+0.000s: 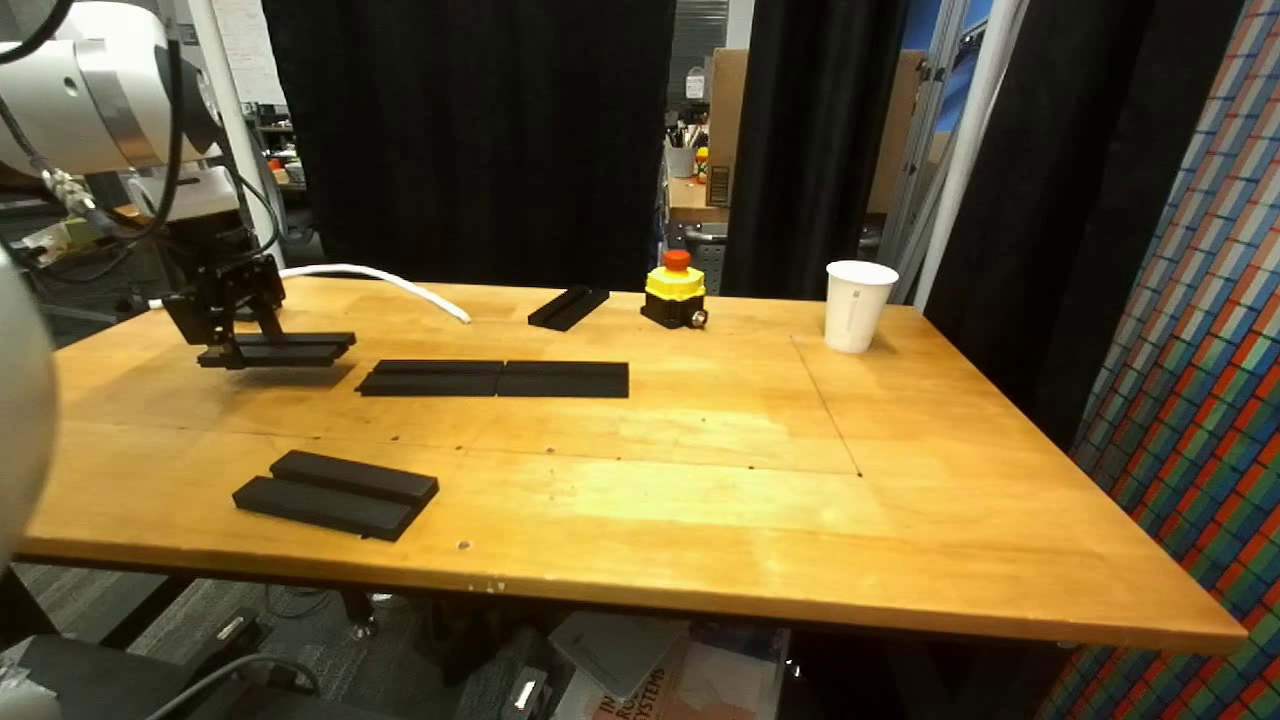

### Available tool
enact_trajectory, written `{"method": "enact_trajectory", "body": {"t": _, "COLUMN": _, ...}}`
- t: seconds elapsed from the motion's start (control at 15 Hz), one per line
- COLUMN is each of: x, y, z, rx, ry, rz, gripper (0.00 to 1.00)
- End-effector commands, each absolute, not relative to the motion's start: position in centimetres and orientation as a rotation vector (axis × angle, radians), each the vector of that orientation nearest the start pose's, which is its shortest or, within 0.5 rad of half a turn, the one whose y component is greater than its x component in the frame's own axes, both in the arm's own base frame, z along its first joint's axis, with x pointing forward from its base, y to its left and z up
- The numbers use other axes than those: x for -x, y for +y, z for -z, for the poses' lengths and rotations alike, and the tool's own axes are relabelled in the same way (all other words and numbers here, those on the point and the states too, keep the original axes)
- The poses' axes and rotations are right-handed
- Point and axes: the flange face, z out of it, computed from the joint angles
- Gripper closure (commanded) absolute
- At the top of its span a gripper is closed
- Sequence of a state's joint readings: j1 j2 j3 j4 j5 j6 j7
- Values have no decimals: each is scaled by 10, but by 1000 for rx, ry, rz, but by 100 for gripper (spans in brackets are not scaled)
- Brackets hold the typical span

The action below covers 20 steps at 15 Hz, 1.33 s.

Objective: Pick up three objects and align them in the straight line on the table

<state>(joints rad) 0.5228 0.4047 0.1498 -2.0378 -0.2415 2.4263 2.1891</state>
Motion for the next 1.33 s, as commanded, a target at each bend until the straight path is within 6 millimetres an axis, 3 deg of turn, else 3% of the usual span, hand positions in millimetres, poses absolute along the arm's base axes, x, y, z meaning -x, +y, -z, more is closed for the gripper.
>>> {"method": "enact_trajectory", "body": {"t": 0.0, "x": -461, "y": 355, "z": -258, "rx": 2473, "ry": 1940, "rz": 116, "gripper": 55}}
{"method": "enact_trajectory", "body": {"t": 0.67, "x": -465, "y": 316, "z": -237, "rx": 2471, "ry": 1911, "rz": 66, "gripper": 55}}
{"method": "enact_trajectory", "body": {"t": 1.27, "x": -475, "y": 291, "z": -233, "rx": 2486, "ry": 1868, "rz": 33, "gripper": 55}}
